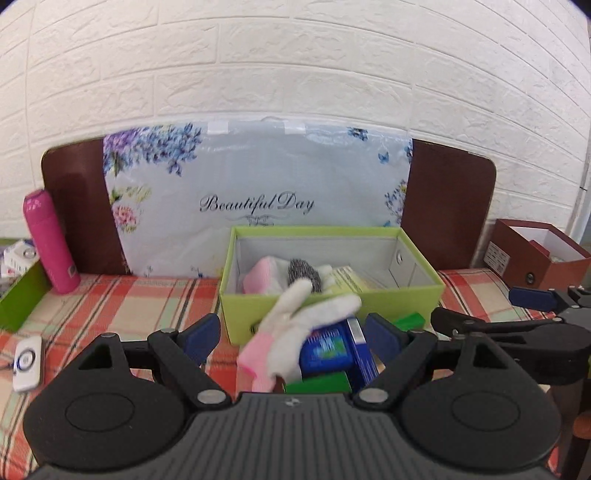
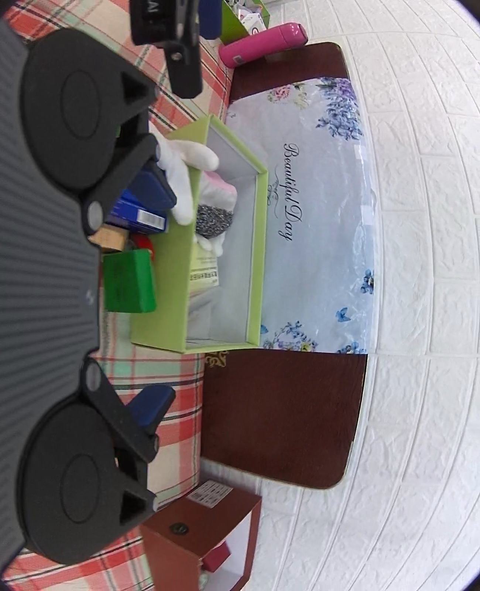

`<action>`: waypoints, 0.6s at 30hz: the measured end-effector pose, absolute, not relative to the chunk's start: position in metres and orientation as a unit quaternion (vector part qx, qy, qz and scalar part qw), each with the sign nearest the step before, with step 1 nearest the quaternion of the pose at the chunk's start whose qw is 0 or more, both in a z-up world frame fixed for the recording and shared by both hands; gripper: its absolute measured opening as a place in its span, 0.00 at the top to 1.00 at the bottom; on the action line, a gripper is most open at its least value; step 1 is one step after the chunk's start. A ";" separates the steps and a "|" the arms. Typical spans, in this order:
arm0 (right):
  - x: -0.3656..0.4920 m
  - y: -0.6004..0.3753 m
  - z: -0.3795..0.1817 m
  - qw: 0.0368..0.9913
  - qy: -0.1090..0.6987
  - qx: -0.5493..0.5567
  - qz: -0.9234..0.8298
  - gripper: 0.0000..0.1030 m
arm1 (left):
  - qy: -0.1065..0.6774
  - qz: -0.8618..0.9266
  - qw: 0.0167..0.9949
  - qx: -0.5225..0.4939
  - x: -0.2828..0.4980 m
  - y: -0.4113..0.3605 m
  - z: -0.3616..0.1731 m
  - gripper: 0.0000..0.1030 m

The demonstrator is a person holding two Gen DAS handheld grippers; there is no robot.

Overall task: Organize objects
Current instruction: 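Move both tools back to the table toward the white medicine box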

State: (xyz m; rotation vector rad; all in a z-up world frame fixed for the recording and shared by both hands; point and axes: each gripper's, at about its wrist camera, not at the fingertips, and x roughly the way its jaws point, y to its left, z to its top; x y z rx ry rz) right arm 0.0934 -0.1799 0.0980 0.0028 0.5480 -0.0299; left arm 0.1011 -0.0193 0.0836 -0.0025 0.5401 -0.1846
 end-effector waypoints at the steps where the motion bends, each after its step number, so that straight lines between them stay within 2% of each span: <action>1: 0.087 -0.178 0.096 0.963 0.270 0.001 -0.016 0.00 | 0.271 -0.091 0.958 -0.006 0.096 -0.018 0.081 0.14; 9: 0.050 -0.168 0.072 0.963 0.256 -0.031 -0.072 0.00 | 0.312 -0.081 0.946 -0.019 0.068 -0.012 0.053 0.15; 18: 0.029 -0.178 0.041 0.956 0.285 -0.003 -0.066 0.00 | 0.336 -0.088 0.938 0.001 0.052 -0.021 0.035 0.15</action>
